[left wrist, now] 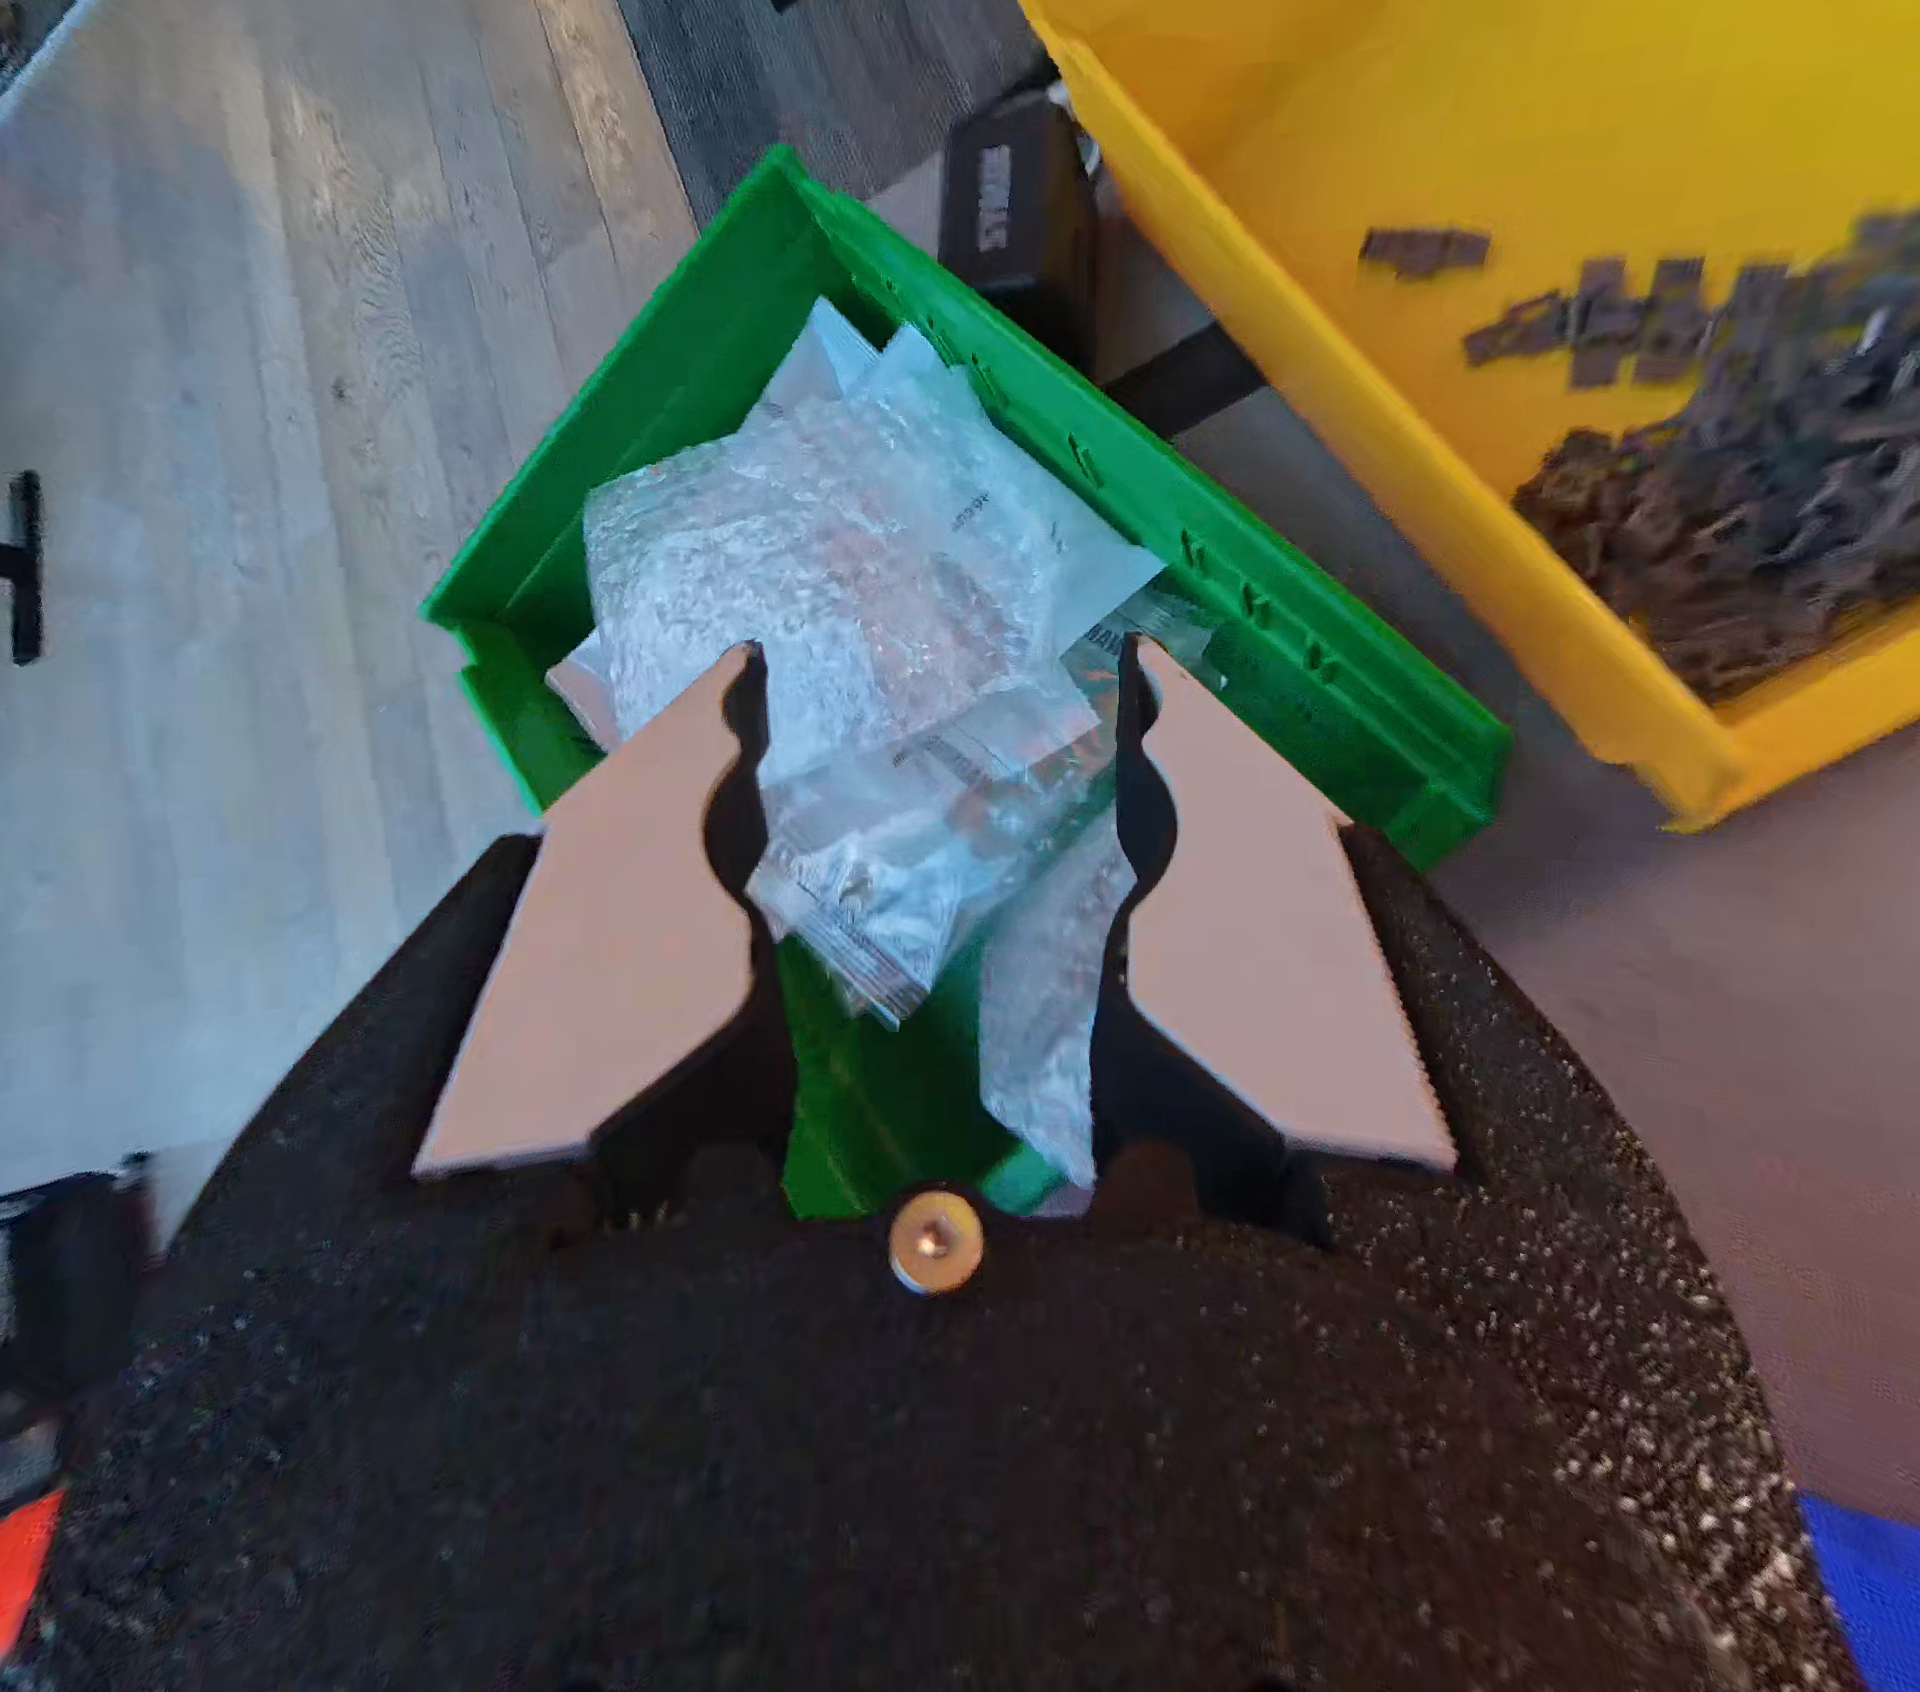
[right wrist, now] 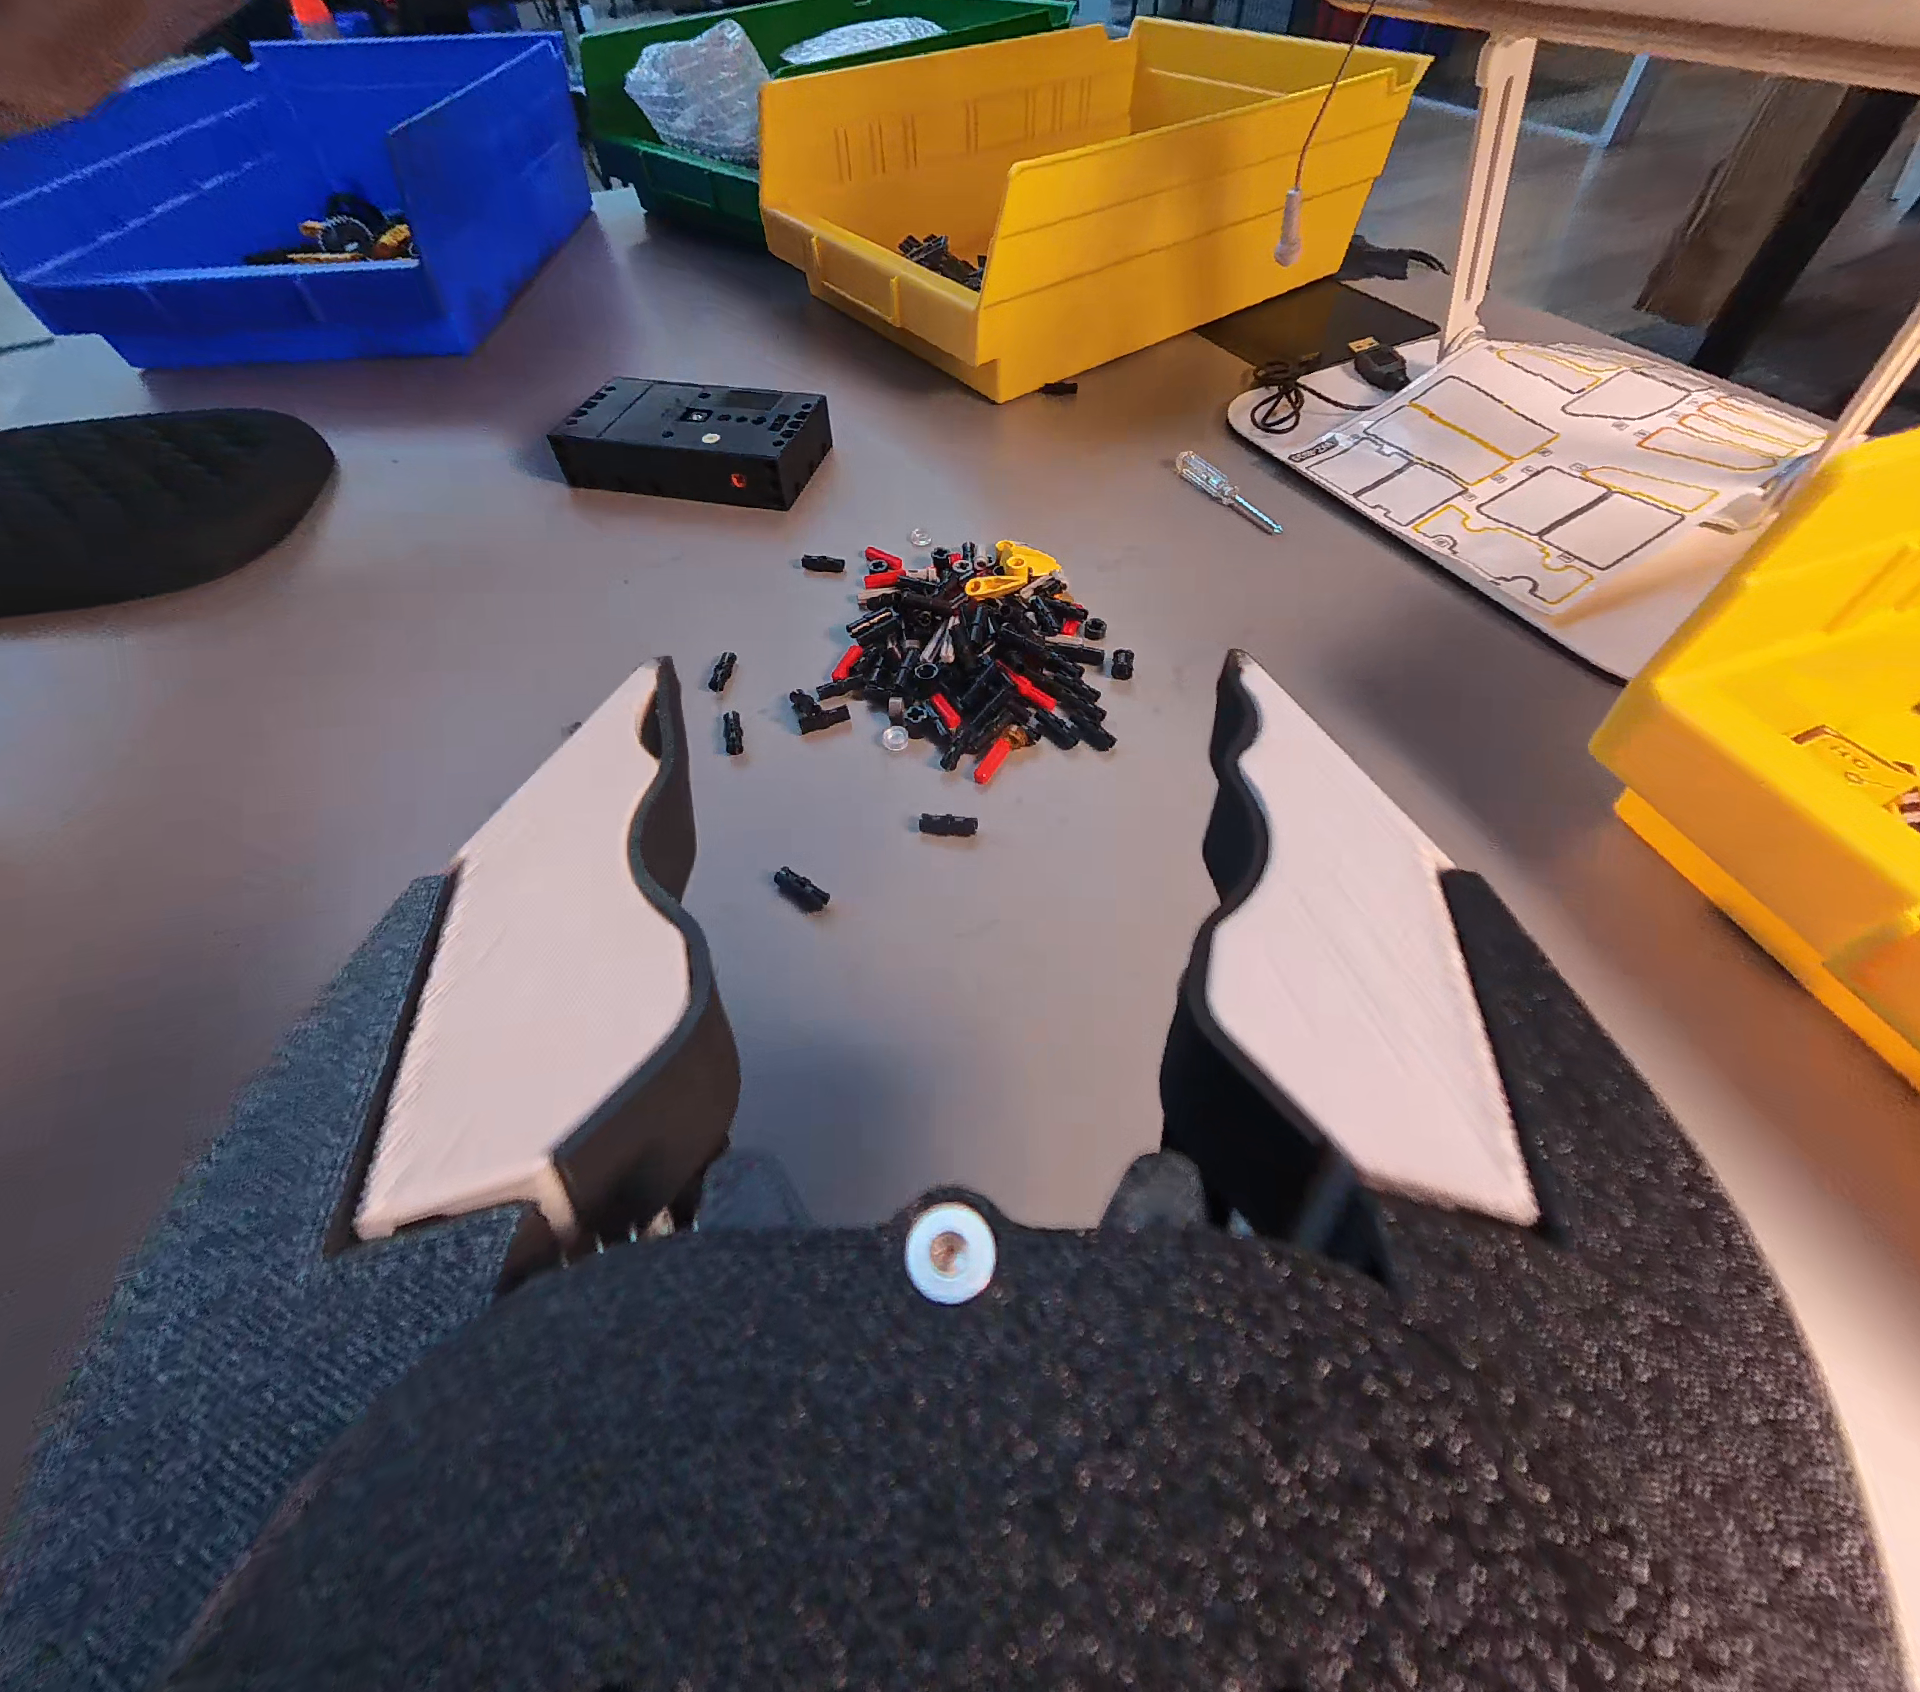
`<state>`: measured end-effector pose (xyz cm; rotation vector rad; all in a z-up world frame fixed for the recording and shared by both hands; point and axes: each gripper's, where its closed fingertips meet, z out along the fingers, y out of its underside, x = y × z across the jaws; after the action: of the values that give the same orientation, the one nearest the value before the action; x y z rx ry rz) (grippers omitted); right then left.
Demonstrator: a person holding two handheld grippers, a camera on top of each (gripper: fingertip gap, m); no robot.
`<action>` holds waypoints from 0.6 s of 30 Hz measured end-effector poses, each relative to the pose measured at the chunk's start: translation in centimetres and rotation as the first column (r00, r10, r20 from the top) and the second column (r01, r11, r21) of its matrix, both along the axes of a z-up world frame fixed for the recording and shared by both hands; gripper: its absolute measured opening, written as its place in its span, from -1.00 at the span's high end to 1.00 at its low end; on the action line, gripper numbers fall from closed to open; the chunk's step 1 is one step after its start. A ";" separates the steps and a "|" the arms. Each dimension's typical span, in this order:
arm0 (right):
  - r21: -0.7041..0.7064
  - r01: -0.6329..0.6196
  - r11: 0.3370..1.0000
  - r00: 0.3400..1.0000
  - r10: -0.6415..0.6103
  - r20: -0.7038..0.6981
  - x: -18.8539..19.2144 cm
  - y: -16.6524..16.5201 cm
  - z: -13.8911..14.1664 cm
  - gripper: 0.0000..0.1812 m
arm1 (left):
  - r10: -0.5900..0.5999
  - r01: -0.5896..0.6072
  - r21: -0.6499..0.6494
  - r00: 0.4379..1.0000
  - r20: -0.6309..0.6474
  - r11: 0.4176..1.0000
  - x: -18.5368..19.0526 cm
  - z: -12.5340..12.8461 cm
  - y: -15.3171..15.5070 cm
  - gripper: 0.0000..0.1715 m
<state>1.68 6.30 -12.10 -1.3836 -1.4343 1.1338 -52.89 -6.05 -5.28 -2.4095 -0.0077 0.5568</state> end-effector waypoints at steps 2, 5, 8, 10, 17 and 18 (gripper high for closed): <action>0.010 0.014 1.000 1.000 -0.014 0.003 0.1 0.4 -0.2 -0.07 | -0.085 0.081 -0.141 0.996 -0.026 0.987 -0.1 -3.9 1.9 0.21; 0.000 0.028 1.000 1.000 -0.028 -0.009 0.3 0.8 -0.2 0.00 | -0.111 0.091 -0.316 0.993 -0.045 0.944 -1.0 -8.3 2.9 0.27; -0.028 0.037 0.999 0.999 -0.037 -0.012 0.3 1.3 -0.4 0.06 | -0.128 0.086 -0.403 0.989 -0.079 0.911 -2.1 -9.4 3.0 0.98; -0.053 0.031 0.998 0.999 -0.032 -0.018 0.2 1.3 -0.4 0.09 | -0.120 0.079 -0.367 0.989 -0.090 0.927 -2.3 -7.3 3.3 0.99; -0.015 -0.005 1.000 0.999 0.005 -0.036 0.3 0.2 0.3 0.12 | -0.017 0.025 0.044 0.986 -0.168 0.999 -1.1 9.4 0.7 1.00; -0.004 -0.012 1.000 0.999 0.012 -0.037 0.2 -0.1 0.5 0.13 | -0.024 0.040 0.096 0.986 -0.168 0.995 0.0 11.6 0.0 1.00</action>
<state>1.93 6.25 -11.64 -1.3521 -1.4163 1.1654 -52.94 -6.07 6.34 -2.2564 0.0734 0.7243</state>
